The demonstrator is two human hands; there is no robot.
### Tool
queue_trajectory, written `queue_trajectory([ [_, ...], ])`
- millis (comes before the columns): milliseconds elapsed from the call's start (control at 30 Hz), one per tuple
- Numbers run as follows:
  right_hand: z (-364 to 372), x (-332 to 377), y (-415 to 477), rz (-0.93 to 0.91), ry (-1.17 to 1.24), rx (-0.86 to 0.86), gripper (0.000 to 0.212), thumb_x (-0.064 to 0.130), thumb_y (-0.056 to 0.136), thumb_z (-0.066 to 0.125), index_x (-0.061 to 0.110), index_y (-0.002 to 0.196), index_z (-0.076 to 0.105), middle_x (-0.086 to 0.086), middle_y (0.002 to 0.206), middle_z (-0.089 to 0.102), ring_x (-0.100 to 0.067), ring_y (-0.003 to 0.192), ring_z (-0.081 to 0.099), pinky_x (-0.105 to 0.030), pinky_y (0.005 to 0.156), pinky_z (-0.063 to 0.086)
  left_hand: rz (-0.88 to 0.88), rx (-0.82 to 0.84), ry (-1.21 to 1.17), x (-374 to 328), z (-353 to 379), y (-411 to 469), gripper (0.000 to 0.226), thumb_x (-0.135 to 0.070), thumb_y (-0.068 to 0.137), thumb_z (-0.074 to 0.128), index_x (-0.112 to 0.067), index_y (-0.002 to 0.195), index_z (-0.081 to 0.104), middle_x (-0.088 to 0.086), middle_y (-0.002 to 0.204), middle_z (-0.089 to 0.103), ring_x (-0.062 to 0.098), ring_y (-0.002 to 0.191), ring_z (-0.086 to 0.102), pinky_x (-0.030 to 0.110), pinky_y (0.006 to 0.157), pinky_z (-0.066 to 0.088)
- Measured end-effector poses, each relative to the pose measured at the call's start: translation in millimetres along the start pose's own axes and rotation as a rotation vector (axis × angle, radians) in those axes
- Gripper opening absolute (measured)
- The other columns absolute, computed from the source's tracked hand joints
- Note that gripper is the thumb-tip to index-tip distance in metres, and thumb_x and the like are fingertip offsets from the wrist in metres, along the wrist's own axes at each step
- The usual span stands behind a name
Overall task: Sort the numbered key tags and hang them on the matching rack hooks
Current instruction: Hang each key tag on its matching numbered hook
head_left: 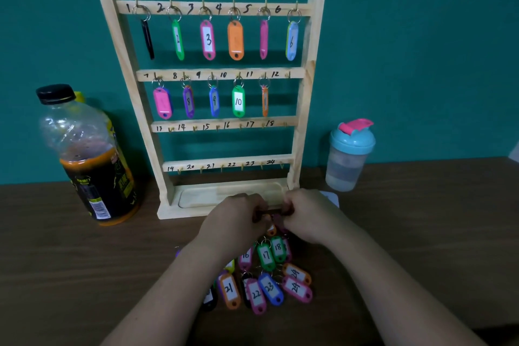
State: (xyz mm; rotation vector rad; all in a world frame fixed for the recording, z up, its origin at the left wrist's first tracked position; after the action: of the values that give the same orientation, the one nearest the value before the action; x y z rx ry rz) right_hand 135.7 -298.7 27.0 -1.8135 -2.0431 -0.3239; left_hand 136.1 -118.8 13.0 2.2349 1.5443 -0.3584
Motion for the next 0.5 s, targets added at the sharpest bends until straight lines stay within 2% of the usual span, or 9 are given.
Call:
queue_trajectory([
  [133,6,0,3,-0.015,0.013,-0.013,0.013,0.032,0.095,0.075,0.028,0.105,0.067,0.005,0.106,0.067,-0.013,0.096,0.066,-0.042,0.087,0.061,-0.001,-0.001,0.029,-4,6,2,0.019,-0.039,0.092,0.070,-0.029,0.108,0.068,-0.003,0.099,0.063,0.020,0.092,0.064,0.033,0.076,0.053],
  [300,6,-1,4,-0.023,0.079,0.005,0.011,0.028,0.097,0.073,0.029,0.104,0.064,0.007,0.108,0.064,-0.011,0.098,0.062,-0.036,0.085,0.058,-0.062,0.041,-0.053,-3,4,4,0.011,-0.030,0.089,0.077,-0.027,0.096,0.069,-0.006,0.095,0.071,0.015,0.090,0.065,0.030,0.076,0.052],
  [367,8,-1,4,-0.026,0.096,-0.009,0.009,0.027,0.098,0.072,0.030,0.103,0.065,0.008,0.108,0.065,-0.011,0.099,0.063,-0.038,0.088,0.059,-0.085,0.037,-0.067,0,3,4,0.007,-0.024,0.090,0.074,-0.029,0.092,0.070,-0.008,0.092,0.072,0.013,0.090,0.066,0.029,0.077,0.053],
  [500,8,-2,4,-0.025,0.156,0.008,0.007,0.027,0.101,0.069,0.031,0.106,0.066,0.009,0.110,0.066,-0.008,0.102,0.064,-0.037,0.090,0.059,-0.109,0.010,-0.120,6,-1,5,0.018,-0.016,0.090,0.071,-0.034,0.091,0.069,-0.011,0.090,0.072,0.010,0.085,0.066,0.027,0.071,0.054],
])
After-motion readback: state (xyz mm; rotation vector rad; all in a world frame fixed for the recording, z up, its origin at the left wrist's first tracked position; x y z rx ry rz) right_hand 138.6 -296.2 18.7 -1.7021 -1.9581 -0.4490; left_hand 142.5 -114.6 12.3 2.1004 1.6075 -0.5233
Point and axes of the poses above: each hand's wrist, its own y-axis towards the middle knuckle, its own z-axis out of the palm, x = y × z, the point moved 2 cm from there along y, towards the middle knuckle
